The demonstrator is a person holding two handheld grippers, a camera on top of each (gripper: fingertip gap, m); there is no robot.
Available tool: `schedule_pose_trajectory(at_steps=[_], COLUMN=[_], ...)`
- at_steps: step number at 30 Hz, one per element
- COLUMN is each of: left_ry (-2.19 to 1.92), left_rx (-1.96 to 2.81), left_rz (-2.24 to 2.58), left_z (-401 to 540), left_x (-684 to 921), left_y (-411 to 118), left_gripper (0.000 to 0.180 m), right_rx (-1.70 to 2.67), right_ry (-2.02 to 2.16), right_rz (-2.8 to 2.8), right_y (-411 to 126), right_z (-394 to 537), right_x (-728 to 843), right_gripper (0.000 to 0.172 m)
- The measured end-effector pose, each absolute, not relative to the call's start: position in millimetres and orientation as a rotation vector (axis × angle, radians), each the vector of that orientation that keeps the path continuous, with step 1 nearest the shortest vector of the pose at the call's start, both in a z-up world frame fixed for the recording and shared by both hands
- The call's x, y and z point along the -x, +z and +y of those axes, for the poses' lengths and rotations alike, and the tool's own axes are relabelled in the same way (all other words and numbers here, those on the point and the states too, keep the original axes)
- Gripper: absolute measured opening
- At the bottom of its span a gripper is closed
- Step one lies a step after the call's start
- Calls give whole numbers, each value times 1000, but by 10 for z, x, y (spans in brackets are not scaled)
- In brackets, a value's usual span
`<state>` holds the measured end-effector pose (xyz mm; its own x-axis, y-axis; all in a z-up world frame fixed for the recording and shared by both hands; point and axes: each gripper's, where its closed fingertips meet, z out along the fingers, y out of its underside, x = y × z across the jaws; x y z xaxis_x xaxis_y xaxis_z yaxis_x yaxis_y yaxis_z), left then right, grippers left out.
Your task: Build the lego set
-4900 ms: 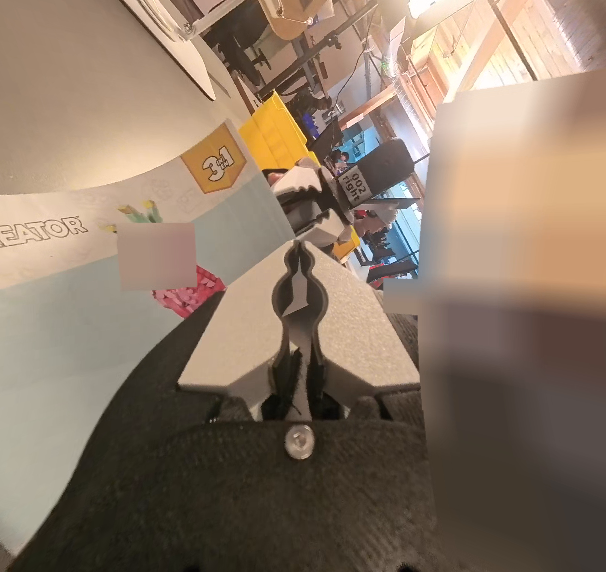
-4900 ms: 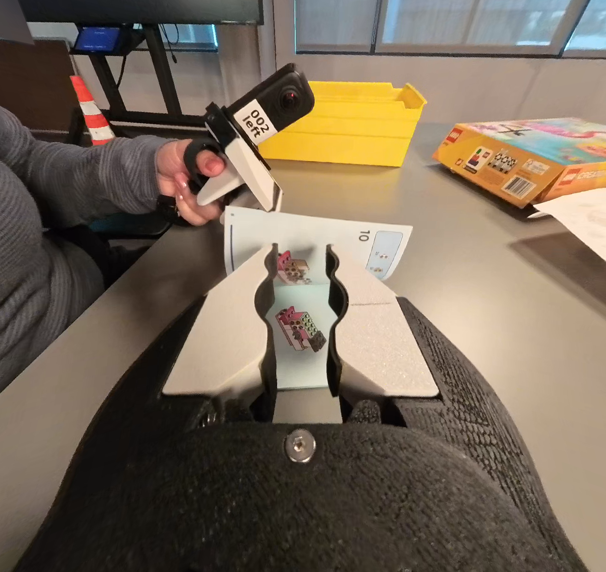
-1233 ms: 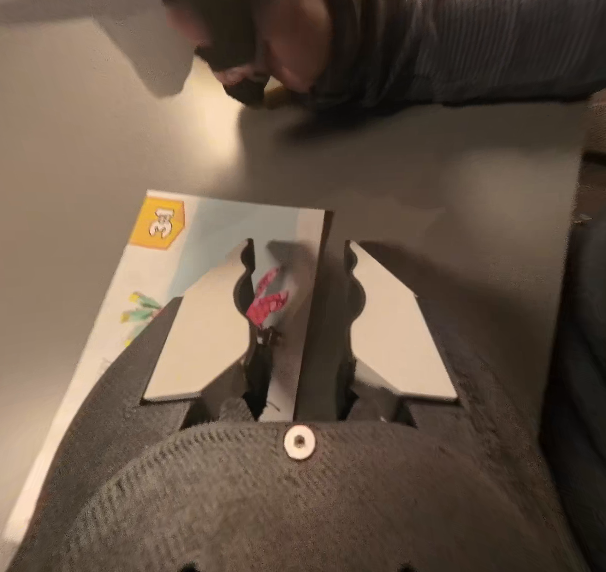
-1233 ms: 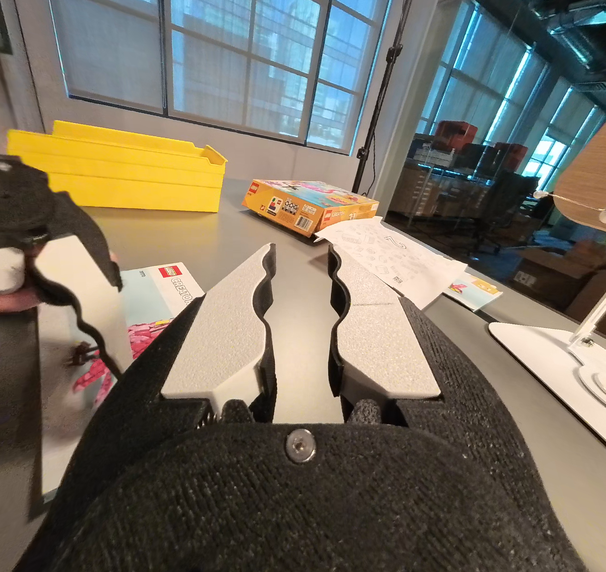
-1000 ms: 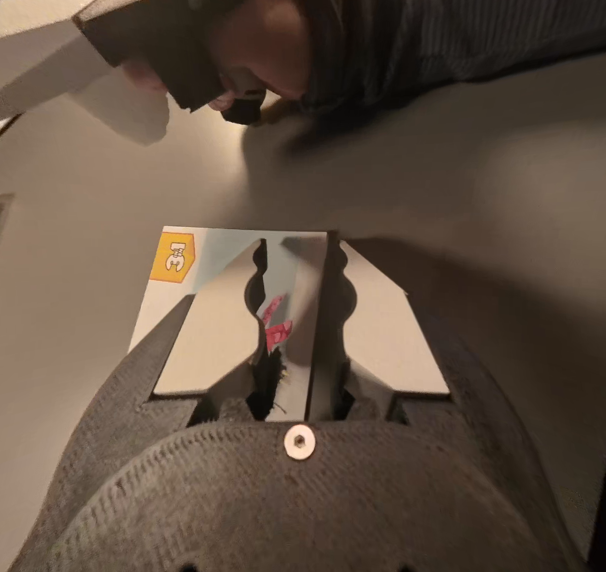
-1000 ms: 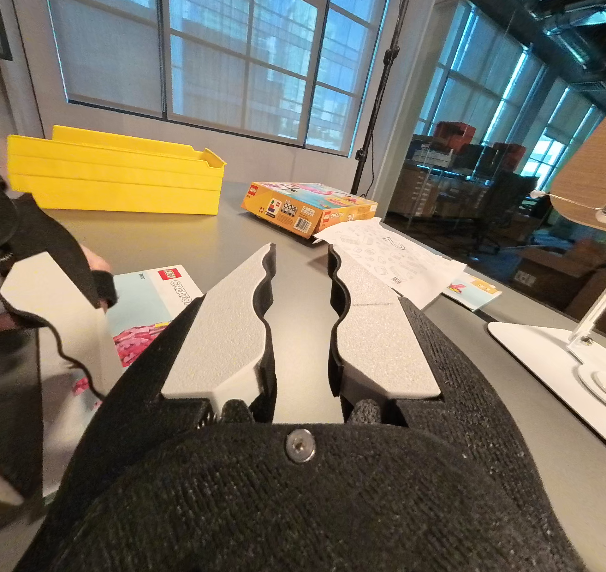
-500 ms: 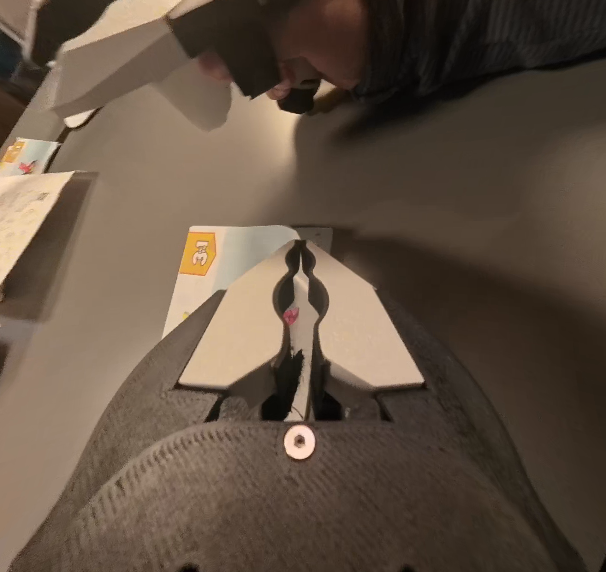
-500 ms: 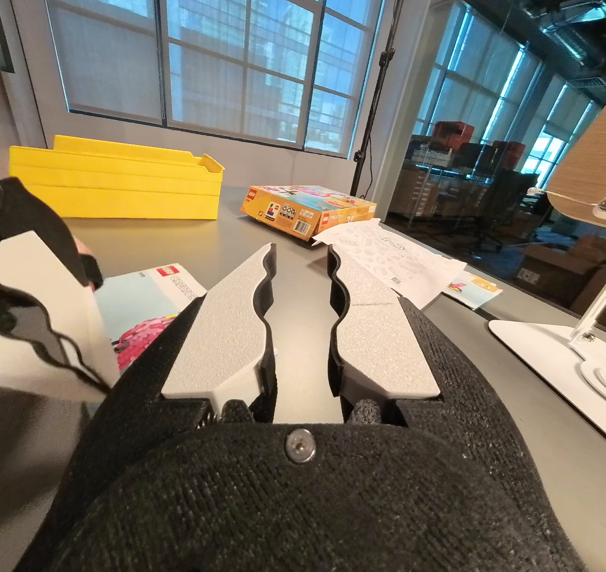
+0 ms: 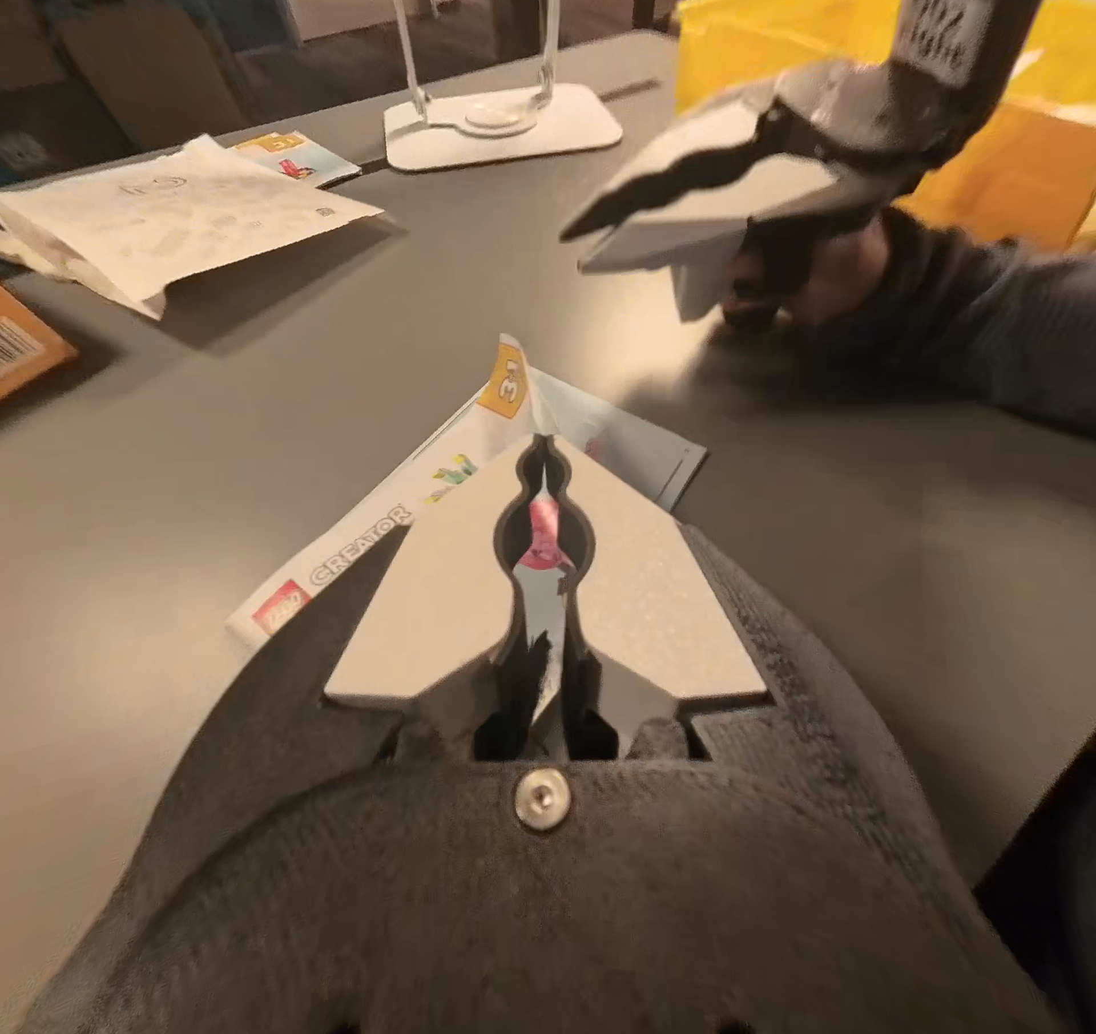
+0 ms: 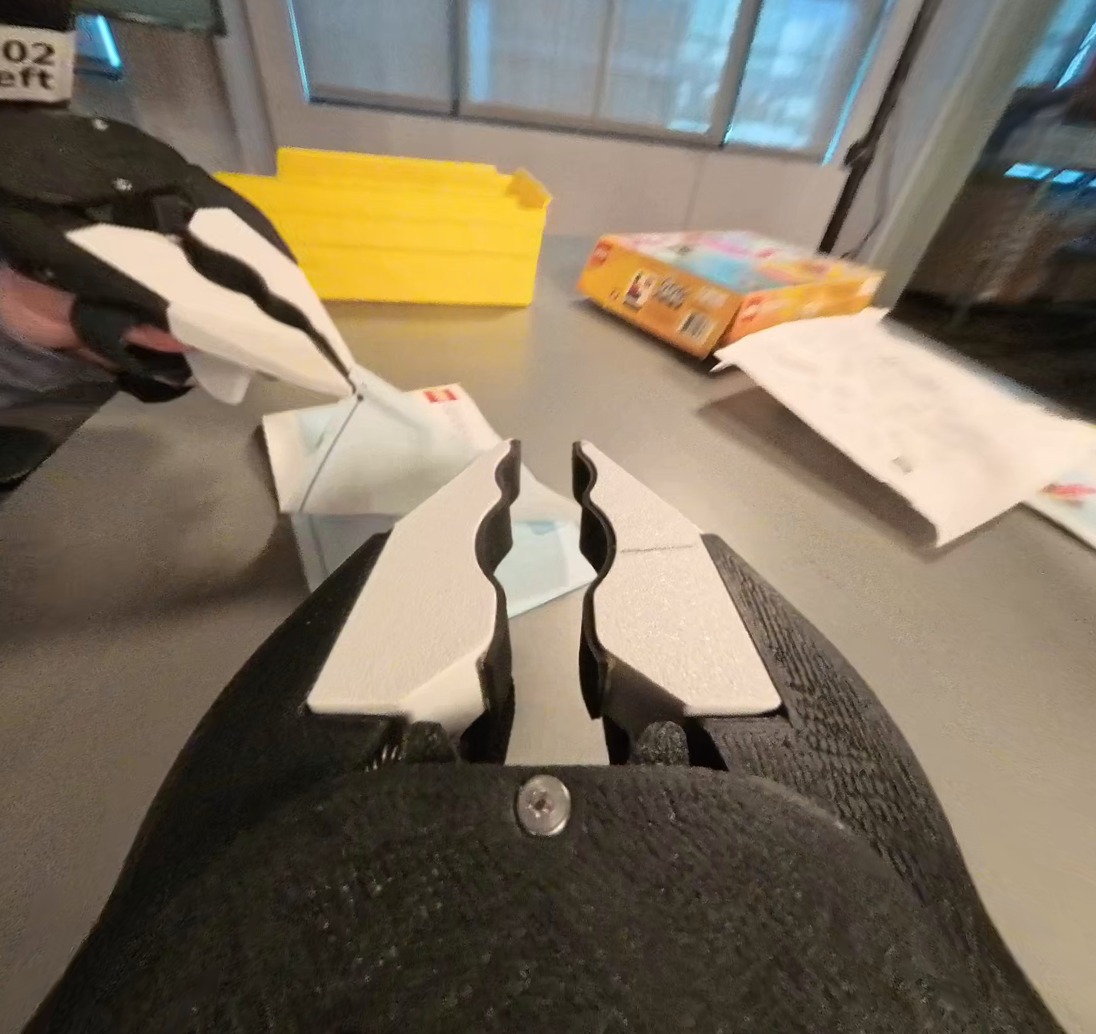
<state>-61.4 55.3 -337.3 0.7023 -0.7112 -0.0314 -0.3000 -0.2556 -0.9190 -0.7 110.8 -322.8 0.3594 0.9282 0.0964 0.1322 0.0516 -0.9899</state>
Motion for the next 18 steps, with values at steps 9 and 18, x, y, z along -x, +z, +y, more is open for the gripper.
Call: schedule_pose_trajectory(at_steps=[9, 18], left_ry=[-519, 83], left_rx=[1878, 1935], left_rz=[603, 334], left_z=[653, 425], left_x=[814, 2046], left_y=[-3370, -3273], left_gripper=[0, 0], right_rx=[1433, 1450], right_ry=[830, 670], right_rz=[-1323, -1453], right_y=[-3488, -3685], right_z=[814, 768], right_x=[189, 261], right_gripper=[6, 5])
